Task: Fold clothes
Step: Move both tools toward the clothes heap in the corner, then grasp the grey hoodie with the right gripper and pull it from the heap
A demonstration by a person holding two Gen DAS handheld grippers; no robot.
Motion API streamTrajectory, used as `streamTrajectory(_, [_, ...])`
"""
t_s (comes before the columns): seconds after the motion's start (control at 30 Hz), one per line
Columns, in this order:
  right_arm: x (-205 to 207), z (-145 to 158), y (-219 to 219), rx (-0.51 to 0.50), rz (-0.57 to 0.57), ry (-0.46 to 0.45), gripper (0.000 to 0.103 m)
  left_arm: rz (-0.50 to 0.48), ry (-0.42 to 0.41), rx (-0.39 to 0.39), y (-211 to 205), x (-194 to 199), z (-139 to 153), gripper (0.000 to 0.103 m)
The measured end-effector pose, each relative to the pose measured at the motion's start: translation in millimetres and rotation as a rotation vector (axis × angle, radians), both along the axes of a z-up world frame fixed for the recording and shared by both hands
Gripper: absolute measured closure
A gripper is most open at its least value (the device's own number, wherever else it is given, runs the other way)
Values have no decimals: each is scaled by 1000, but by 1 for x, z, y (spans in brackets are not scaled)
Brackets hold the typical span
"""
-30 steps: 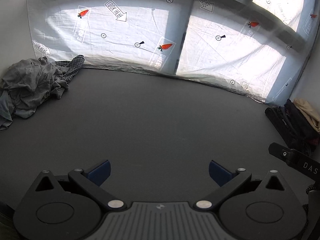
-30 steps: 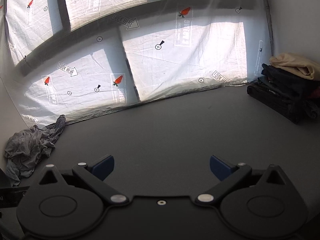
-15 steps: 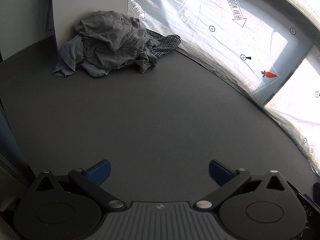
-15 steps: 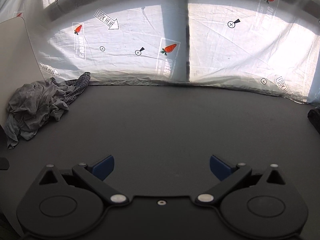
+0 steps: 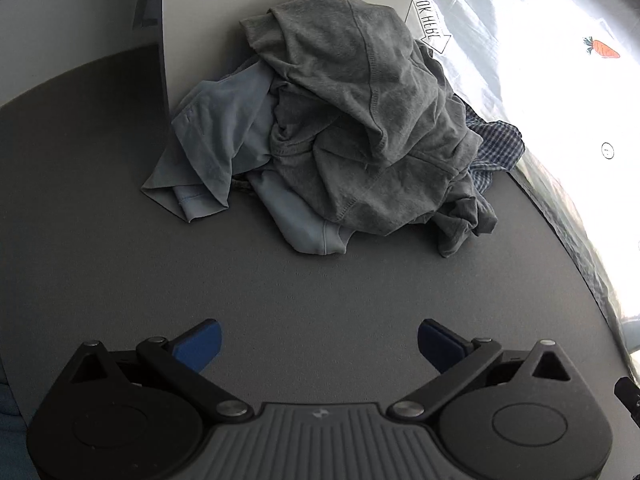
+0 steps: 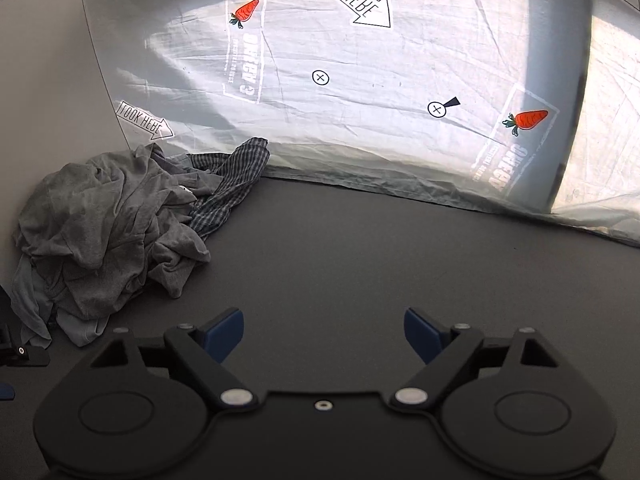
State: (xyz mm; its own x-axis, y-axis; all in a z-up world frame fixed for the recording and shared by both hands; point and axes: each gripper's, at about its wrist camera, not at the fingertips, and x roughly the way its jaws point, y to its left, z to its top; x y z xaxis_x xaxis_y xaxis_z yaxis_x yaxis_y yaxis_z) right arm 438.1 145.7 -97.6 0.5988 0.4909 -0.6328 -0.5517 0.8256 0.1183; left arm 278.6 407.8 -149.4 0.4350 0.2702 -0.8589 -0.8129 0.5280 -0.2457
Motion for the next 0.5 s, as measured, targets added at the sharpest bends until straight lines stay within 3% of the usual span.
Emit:
streamTrajectory(0.03, [7,-2,20,8,27,10,30,13,5,-5,19,7,-7,0])
streamTrajectory(0.2, [36,-14,118,78,165,80,76,46,70,-4,77,36,-31,0])
streamTrajectory(0.27, [43,-20,148,98,205,102,83,59,90,-19,93,43,-40,0])
streamTrajectory(0.43, [58,-35,210,157,324,161,80,65,123,-69,118,57,-60,0])
streamTrajectory(0.5, [60,-40,225,163,349,160,69,48,146,-58,121,63,-64,0])
